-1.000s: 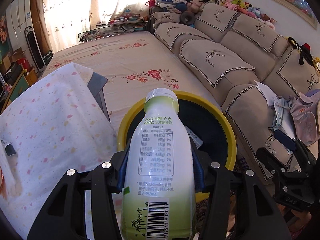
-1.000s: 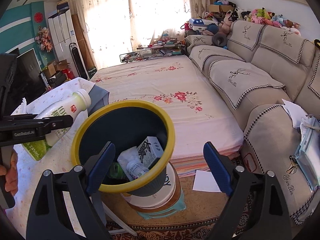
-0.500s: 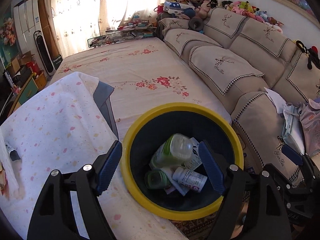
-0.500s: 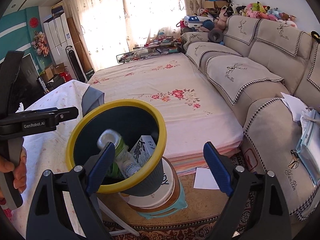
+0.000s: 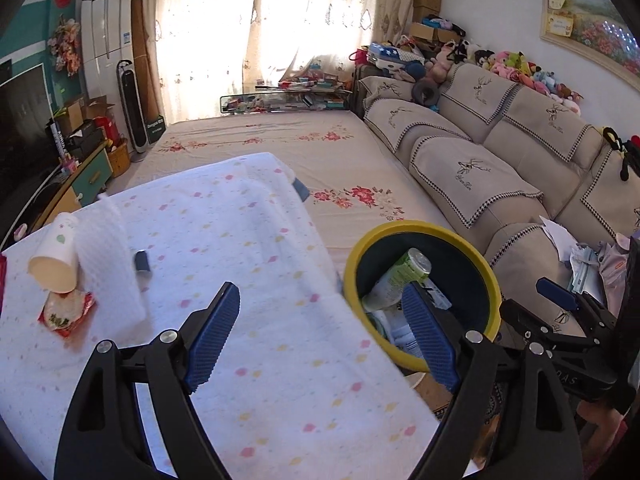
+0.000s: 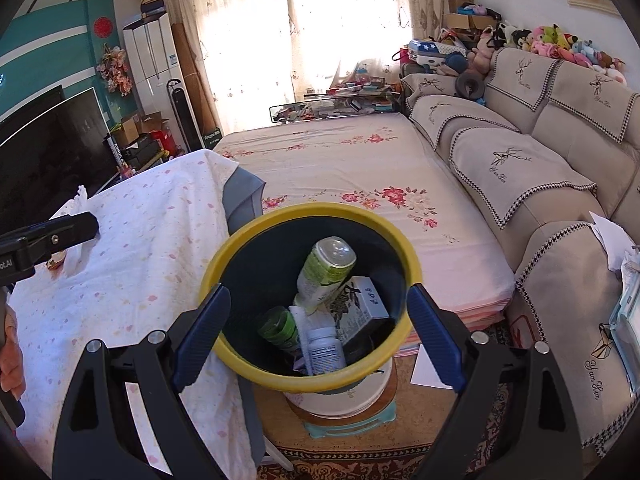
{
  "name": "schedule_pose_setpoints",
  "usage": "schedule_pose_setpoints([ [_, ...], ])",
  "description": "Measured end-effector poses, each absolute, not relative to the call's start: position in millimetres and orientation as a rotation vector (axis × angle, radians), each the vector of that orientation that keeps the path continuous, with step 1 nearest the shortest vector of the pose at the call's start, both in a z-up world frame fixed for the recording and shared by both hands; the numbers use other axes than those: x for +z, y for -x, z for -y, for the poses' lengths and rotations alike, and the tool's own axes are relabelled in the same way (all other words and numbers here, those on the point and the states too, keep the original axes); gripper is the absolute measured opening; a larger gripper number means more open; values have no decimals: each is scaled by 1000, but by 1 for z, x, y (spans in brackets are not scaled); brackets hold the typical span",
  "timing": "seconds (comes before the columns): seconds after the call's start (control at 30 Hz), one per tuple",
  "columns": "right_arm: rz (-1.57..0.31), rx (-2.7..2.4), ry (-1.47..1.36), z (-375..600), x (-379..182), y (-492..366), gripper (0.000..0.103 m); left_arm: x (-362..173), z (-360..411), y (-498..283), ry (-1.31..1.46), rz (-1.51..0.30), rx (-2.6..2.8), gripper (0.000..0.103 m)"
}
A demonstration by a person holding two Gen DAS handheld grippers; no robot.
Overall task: Collect trash
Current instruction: 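Reach the right tool to the white foam mesh net and grasp it, then carry the foam net over the bin and open the right tool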
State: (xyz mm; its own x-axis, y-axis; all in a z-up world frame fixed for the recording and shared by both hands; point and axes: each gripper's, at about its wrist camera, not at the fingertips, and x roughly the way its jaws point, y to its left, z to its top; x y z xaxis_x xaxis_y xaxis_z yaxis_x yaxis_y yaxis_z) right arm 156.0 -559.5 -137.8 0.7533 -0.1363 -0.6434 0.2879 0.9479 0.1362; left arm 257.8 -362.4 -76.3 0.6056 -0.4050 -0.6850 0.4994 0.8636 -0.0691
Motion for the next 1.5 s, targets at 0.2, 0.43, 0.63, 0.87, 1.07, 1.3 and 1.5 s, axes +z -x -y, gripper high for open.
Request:
schedule_pose_setpoints([
  [0.2, -692, -146, -181, 509, -125, -184, 86, -71, 252, -248, -77, -726, -388, 85],
  [0.43, -687, -24, -113, 436, -105, -221, 86, -86, 126, -244, -26, -728, -192, 86],
  [0.63, -650, 88, -62, 365, -90, -255, 86, -101, 54, -267, 34, -725, -62, 86],
  [0.87, -739, 170, 1, 301, -109, -321, 81, -122, 20, -283, 86, -742, -42, 86],
  [1.07, -821, 157, 7, 283, -132, -351, 57, -129, 30, -282, 75, -738, -63, 86],
  [1.3, -826, 182, -2, 283, -138, -349, 14, -136, 39, -285, 72, -767, -89, 86],
  [1.5, -757, 221, -58, 291, -117, -328, 8, -137, 39, -284, 81, -762, -91, 86],
])
